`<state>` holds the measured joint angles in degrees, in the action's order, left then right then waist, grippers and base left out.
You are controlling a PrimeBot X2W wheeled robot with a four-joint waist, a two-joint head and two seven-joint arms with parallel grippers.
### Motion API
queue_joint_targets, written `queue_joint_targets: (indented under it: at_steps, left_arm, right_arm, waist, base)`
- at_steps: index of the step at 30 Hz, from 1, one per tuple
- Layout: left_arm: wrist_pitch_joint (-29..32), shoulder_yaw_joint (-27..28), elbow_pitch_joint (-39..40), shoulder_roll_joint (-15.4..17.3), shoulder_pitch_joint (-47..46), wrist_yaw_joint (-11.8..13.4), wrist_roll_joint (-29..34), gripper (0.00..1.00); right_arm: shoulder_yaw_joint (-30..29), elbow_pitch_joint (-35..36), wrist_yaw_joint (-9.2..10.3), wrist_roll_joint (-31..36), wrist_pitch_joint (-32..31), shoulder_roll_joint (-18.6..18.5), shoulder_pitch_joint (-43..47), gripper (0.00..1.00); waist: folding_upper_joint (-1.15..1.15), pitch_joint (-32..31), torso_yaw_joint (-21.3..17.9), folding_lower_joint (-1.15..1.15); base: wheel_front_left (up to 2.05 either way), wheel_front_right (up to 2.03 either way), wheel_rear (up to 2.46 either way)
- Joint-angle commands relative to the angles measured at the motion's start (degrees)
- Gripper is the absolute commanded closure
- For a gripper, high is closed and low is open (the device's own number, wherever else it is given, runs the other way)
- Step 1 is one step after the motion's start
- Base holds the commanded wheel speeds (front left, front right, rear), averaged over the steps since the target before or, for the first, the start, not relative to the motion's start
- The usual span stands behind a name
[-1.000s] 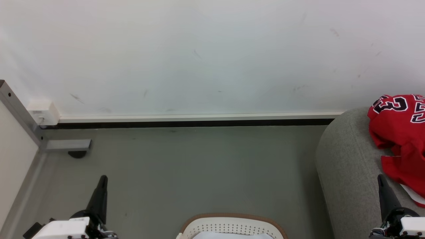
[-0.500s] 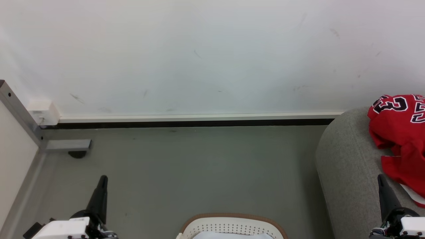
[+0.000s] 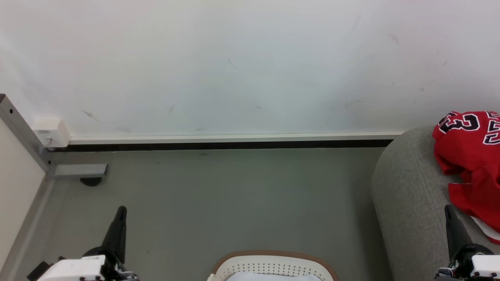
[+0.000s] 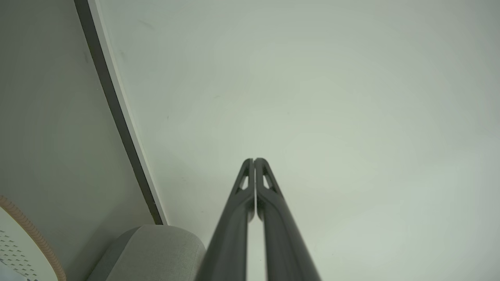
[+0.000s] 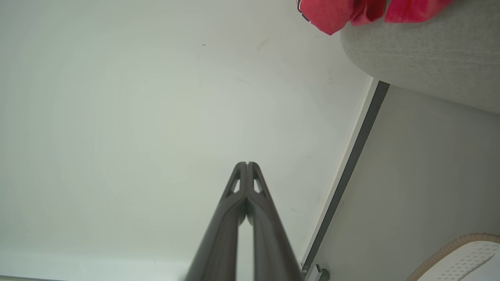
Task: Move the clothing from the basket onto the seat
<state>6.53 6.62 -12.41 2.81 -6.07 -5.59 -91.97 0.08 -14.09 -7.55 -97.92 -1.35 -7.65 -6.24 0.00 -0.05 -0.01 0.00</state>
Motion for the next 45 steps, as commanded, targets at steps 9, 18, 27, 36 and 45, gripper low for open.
queue_joint_targets:
  at_steps: [9, 18, 27, 36, 45]
  left_arm:
    - [0.2, 0.1, 0.2, 0.1, -0.5, -0.2, -0.7, 1.00]
    - [0.2, 0.1, 0.2, 0.1, -0.5, -0.2, -0.7, 1.00]
    - [0.2, 0.1, 0.2, 0.1, -0.5, -0.2, -0.7, 1.00]
    - [0.2, 0.1, 0.2, 0.1, -0.5, -0.2, -0.7, 1.00]
    - [0.2, 0.1, 0.2, 0.1, -0.5, -0.1, -0.7, 1.00]
  right_arm:
    - [0.2, 0.2, 0.12, -0.6, 0.3, -0.6, -0.5, 1.00]
    - [0.3, 0.3, 0.12, -0.6, 0.4, -0.7, -0.5, 1.00]
    - [0.4, 0.3, 0.12, -0.8, 0.4, -0.8, -0.5, 1.00]
    - [0.5, 0.3, 0.12, -0.9, 0.6, -0.8, -0.5, 1.00]
    - [0.6, 0.3, 0.12, -1.0, 0.7, -0.9, -0.5, 1.00]
  waist:
    - [0.00, 0.0, 0.0, 0.00]
    - [0.00, 0.0, 0.0, 0.00]
    - [0.00, 0.0, 0.0, 0.00]
    - [0.00, 0.0, 0.0, 0.00]
    - [0.00, 0.0, 0.0, 0.00]
  base:
    - [0.00, 0.00, 0.00]
    - [0.00, 0.00, 0.00]
    - [0.00, 0.00, 0.00]
    - [0.00, 0.00, 0.00]
    - [0.00, 0.00, 0.00]
